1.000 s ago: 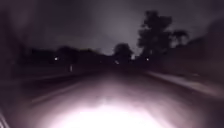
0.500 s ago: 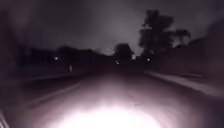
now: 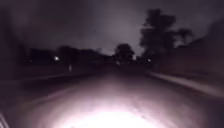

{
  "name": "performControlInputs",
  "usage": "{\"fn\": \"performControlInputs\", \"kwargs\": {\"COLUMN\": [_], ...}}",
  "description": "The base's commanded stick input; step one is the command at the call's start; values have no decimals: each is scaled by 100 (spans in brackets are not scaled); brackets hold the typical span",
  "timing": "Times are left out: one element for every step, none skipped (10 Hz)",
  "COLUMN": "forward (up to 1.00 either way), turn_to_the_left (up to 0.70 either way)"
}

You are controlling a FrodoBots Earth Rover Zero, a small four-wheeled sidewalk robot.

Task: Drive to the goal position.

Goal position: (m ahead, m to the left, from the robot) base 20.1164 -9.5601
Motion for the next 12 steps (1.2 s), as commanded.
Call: {"fn": "performControlInputs", "kwargs": {"forward": [70,70,70,70,70,70,70,70,70,70,70,70], "turn_to_the_left": [-21,0,0,0,0,0,0,0,0,0,0,0]}}
